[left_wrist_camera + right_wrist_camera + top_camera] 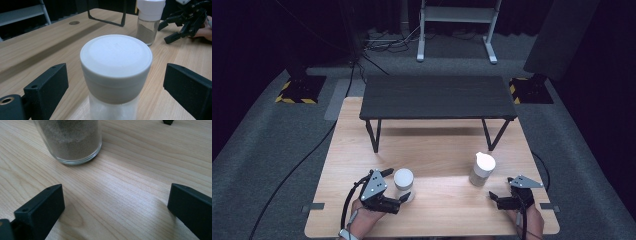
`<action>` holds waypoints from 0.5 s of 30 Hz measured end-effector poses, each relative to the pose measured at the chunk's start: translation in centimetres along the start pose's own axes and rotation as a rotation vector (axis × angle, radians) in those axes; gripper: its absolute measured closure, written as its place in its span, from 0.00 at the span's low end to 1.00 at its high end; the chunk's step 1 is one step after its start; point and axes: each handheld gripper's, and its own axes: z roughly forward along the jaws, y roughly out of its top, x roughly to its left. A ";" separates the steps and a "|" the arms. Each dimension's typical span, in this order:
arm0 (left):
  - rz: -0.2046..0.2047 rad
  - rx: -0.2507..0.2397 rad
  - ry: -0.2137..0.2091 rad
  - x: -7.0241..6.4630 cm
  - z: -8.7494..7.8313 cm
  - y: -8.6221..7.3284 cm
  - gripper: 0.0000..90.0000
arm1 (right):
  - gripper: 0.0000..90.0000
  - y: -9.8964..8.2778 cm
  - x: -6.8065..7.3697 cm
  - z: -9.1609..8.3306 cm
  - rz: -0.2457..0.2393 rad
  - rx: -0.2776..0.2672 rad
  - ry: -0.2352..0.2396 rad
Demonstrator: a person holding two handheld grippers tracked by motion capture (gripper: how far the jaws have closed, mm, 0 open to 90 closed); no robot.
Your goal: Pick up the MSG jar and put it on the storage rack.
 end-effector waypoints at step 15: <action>-0.054 0.020 0.008 0.2 1.8 0.2 0.27 | 0.01 0.0 0.0 0.0 -0.001 -0.001 0.001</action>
